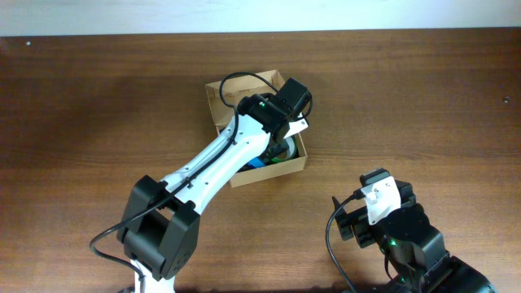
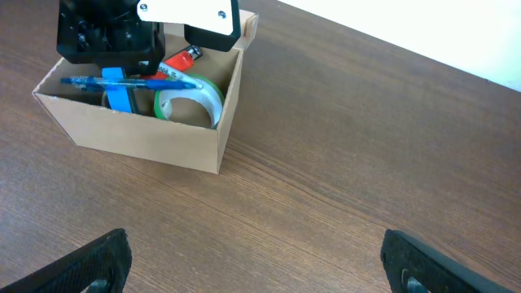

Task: Pack container

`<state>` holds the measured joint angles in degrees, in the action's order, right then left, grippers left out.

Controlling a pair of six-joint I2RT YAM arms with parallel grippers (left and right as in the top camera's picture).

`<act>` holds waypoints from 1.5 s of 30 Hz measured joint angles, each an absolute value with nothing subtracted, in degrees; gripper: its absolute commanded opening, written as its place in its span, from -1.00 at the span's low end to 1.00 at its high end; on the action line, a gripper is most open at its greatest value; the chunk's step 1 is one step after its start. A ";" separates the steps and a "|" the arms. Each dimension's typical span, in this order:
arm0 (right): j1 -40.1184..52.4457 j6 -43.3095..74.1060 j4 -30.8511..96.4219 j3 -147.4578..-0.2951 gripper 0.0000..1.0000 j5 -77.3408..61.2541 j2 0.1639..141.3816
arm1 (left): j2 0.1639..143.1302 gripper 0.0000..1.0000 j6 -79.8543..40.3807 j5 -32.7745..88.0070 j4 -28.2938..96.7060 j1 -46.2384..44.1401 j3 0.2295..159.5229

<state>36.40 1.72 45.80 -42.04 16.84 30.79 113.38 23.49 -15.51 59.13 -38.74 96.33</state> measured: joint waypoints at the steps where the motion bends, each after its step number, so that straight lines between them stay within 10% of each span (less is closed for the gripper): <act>1: 36.40 1.72 45.80 -42.04 0.98 16.84 30.79 | 113.38 -0.24 23.53 -15.51 59.13 -38.74 96.33; 13: 36.40 1.74 45.80 -42.04 0.98 16.84 30.79 | 113.01 1.00 12.80 -15.20 59.70 -38.41 96.31; 31: 36.40 1.74 45.80 -42.02 0.98 16.84 30.81 | 83.09 1.00 -21.61 -14.90 76.01 -31.62 96.29; 45: 36.40 1.74 45.80 -42.04 0.98 16.84 30.79 | 78.83 1.00 -25.56 -15.33 77.95 -31.62 96.29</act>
<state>36.40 1.74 45.80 -42.04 16.84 30.79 78.83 -25.56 -15.33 77.95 -31.62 96.29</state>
